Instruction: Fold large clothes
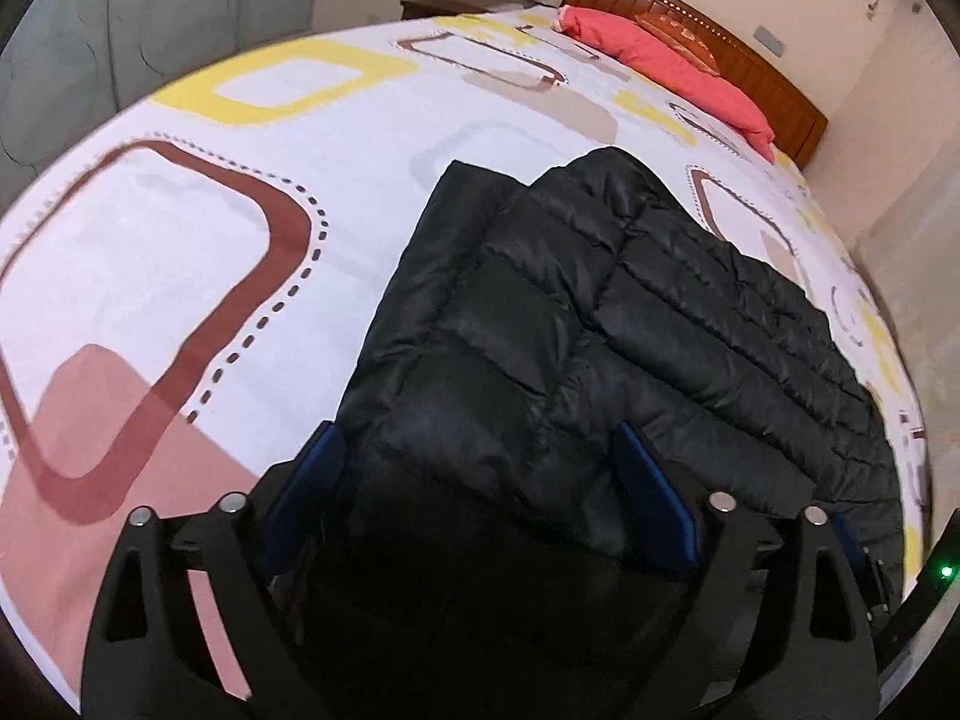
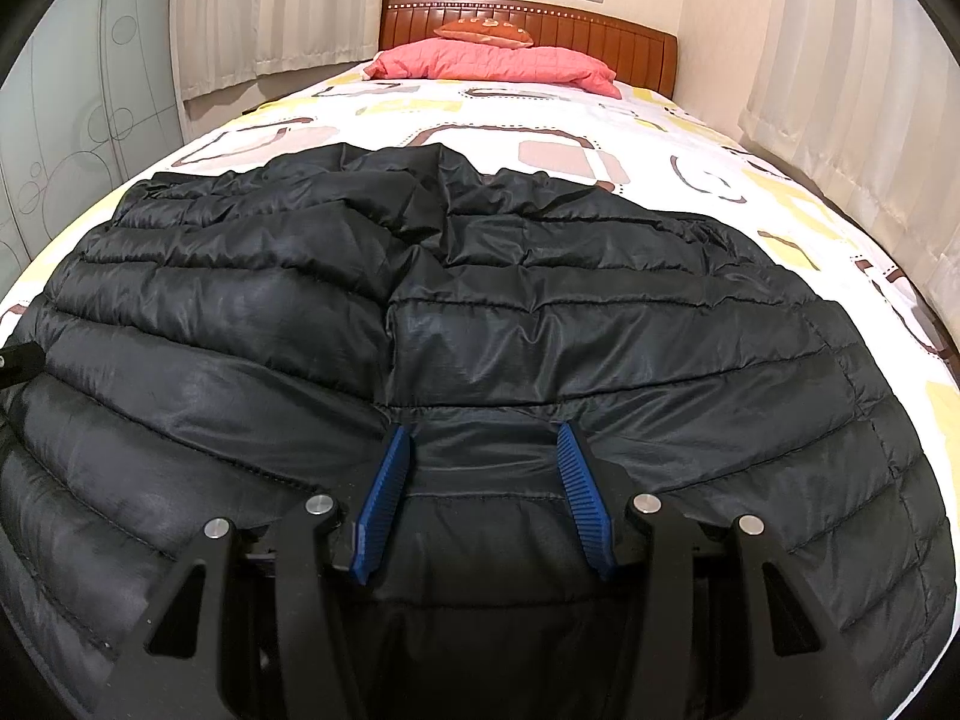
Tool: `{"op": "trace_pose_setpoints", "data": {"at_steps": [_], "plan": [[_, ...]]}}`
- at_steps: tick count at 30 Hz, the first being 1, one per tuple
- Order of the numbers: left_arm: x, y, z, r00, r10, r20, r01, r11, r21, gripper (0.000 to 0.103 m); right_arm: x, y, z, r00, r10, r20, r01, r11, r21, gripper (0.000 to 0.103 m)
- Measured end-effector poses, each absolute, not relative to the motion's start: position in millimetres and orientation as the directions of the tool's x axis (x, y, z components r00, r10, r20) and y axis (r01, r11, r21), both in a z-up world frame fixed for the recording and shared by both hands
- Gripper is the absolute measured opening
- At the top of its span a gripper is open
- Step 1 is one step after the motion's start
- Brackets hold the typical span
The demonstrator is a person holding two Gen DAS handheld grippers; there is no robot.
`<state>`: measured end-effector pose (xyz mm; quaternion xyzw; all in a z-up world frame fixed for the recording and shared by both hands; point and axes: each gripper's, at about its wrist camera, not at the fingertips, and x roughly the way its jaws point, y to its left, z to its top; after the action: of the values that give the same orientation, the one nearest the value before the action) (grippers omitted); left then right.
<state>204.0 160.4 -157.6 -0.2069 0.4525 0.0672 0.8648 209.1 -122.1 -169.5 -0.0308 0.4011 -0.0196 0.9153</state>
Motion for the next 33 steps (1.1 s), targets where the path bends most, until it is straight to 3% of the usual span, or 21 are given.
{"op": "trace_pose_setpoints", "data": {"at_steps": [5,11,15,20,24,33], "plan": [[196.2,200.7,-177.9,0.594,-0.256,-0.763,-0.375,0.75,-0.544,0.096,209.3,-121.6,-169.2,0.679,-0.06,-0.732,0.011,0.997,-0.072,0.051],[200.2,184.5,-178.5,0.574,-0.298,-0.763,-0.266,0.813,-0.518,0.094,209.0,-121.3,-169.5,0.679,-0.063,-0.731,0.012,0.997,-0.074,0.051],[200.0,183.0,-181.4,0.579,-0.374,-0.724,-0.238,0.772,-0.589,0.06,208.7,-120.4,-169.6,0.68,-0.065,-0.73,0.013,0.997,-0.077,0.051],[194.0,172.0,-163.9,0.604,-0.349,-0.716,-0.202,0.802,-0.562,0.033,210.9,-120.4,-165.7,0.683,-0.075,-0.727,0.015,0.996,-0.089,0.051],[183.5,151.6,-135.6,0.641,-0.28,-0.714,-0.174,0.854,-0.49,0.025,209.7,-119.4,-165.7,0.683,-0.077,-0.726,0.016,0.996,-0.09,0.052],[169.7,115.6,-87.5,0.695,-0.247,-0.675,-0.116,0.889,-0.444,0.023,210.5,-131.9,-154.5,0.689,-0.078,-0.72,0.025,0.996,-0.085,0.052]]}}
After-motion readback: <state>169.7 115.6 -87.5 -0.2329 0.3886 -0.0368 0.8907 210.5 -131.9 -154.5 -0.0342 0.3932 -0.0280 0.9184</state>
